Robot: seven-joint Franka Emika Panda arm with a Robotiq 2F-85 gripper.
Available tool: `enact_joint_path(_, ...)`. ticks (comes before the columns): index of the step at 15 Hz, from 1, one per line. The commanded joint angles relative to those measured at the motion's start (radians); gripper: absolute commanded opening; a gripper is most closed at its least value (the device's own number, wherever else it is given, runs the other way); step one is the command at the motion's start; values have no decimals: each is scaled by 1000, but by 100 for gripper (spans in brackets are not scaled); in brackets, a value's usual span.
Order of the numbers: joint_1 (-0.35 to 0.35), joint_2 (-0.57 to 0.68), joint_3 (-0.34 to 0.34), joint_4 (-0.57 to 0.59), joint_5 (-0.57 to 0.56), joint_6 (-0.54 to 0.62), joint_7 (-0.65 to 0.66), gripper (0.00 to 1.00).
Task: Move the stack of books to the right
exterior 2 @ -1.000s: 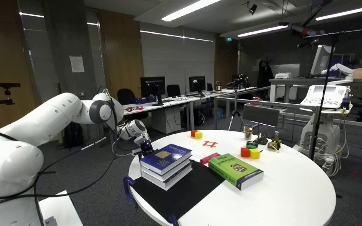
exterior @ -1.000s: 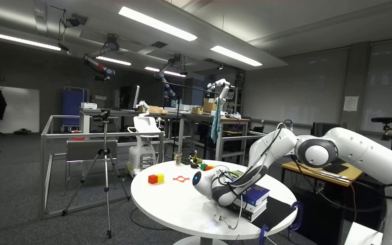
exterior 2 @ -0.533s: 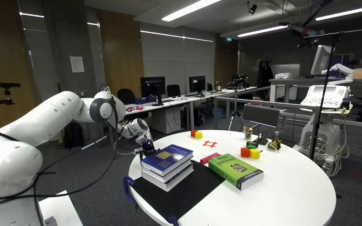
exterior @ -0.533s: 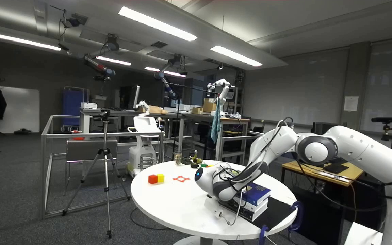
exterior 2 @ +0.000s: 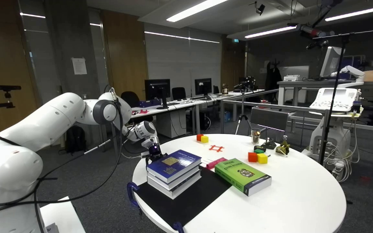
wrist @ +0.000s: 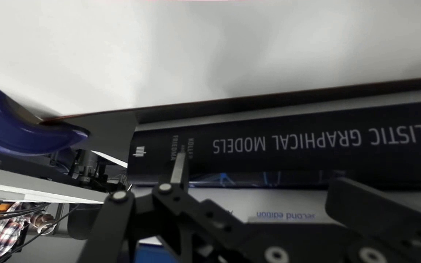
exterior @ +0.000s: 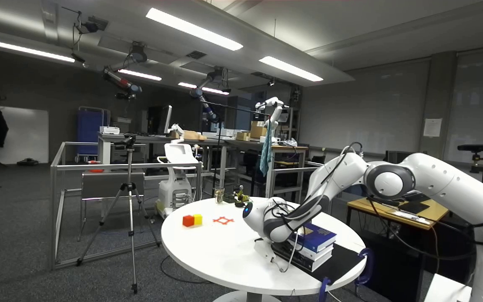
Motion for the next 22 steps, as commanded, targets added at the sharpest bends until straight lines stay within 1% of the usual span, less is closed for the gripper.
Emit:
enact_joint_path(1, -28, -55, -3, -85, 17, 12, 24, 100)
enact_joint_path(16, -48, -41, -3, -77, 16, 3, 9, 100)
enact_joint_path(17, -32, -36, -28, -69, 37, 4, 0, 100)
enact_joint_path(22, -32, -31, -41, -66, 50, -1, -1, 100)
